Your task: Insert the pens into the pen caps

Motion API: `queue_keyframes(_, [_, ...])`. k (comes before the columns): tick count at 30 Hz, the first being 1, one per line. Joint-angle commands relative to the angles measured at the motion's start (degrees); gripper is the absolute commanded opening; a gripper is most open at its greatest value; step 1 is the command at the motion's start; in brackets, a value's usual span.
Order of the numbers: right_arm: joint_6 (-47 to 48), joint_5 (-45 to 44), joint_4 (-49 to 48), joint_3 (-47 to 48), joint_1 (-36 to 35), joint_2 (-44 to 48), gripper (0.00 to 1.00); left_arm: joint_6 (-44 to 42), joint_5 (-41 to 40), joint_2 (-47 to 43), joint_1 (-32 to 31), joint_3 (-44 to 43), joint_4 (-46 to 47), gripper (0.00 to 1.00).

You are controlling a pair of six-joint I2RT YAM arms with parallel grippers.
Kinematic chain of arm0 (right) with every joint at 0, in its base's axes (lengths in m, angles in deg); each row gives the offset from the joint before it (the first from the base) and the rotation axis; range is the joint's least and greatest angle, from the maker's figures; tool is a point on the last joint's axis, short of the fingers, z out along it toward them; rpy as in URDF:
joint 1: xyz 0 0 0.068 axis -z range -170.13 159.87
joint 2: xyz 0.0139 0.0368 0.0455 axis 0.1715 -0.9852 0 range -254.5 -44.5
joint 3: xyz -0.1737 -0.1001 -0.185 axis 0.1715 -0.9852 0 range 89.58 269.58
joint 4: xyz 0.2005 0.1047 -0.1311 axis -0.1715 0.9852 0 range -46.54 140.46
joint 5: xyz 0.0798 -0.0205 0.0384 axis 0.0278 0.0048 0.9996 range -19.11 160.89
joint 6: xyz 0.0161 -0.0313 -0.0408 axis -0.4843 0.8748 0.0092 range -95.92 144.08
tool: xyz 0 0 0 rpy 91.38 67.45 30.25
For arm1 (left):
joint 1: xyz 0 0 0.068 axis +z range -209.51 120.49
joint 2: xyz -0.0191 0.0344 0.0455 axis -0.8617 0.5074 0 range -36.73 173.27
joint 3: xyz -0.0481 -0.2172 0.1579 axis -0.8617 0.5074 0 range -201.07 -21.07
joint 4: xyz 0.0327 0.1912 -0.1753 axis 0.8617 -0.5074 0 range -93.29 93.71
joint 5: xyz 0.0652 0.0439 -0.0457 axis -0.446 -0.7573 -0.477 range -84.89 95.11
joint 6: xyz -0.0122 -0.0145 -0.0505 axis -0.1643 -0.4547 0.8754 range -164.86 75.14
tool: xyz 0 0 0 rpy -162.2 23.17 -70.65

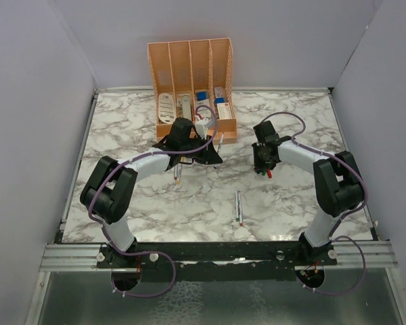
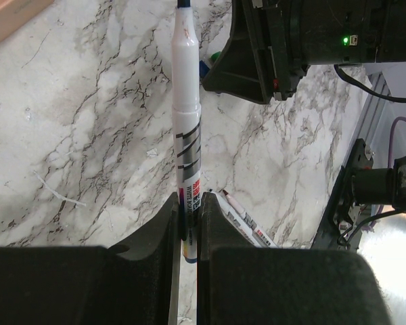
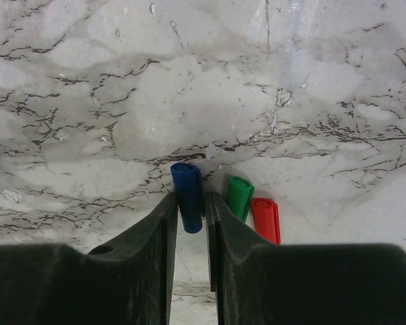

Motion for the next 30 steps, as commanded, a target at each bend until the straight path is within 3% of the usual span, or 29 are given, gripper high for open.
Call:
queue_keyframes(1, [-0.1,-1.1,4.7,-1.0,-0.5,-4.4,0.22,-0.7,1.5,0.0,-0.2,-0.7,0.9,0.00])
queue_keyframes(10, [0.8,-1.9,5.6,1.0,-0.8,-6.2,0.21,-1.0,1.7,0.4,-0.2,-1.3,0.6,0.00])
queue_keyframes(16, [1.2,-1.5,6.1,1.7,-1.2,-8.4,0.02,-1.1,2.0,1.0,-0.2,-1.8,0.5,0.00])
queue_keyframes(30, [0.9,-1.7,6.6,3.0,-1.6,-11.0,0.01,-1.2,2.2,1.3,-0.2,-1.9,0.4,0.00])
